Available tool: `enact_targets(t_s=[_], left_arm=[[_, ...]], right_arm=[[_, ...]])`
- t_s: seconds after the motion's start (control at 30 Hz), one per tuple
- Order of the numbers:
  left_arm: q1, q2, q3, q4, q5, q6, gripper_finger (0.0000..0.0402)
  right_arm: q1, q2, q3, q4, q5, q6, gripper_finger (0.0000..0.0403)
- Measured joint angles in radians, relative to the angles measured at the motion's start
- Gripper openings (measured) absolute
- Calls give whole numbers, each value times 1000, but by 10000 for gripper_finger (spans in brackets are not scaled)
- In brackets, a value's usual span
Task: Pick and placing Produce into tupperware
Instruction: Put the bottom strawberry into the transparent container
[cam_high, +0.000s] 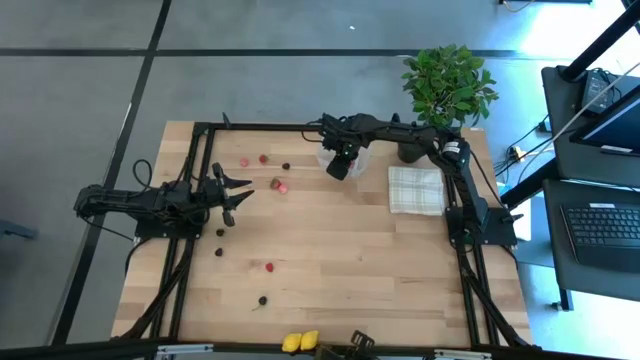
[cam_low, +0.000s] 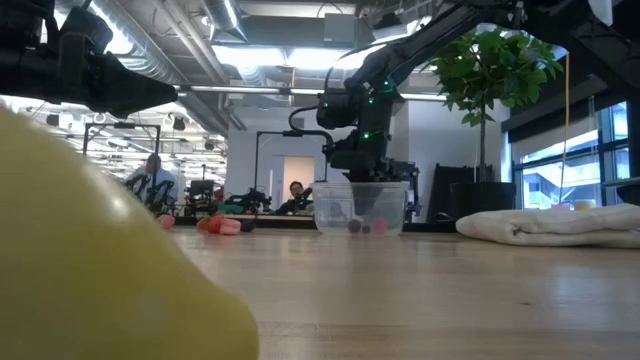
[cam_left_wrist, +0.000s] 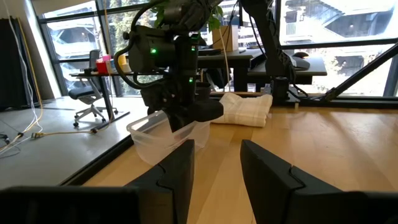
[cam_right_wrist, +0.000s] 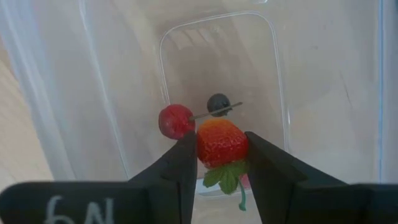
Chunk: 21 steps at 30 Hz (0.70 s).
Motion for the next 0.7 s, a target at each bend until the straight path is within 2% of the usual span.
enact_targets(t_s=[0.43, 0.7], left_arm=[[0, 0, 0, 0, 0, 0, 124], [0, 0, 0, 0, 0, 0, 124]], right_arm=[[0, 0, 0, 0, 0, 5, 128], [0, 0, 0, 0, 0, 6, 169]])
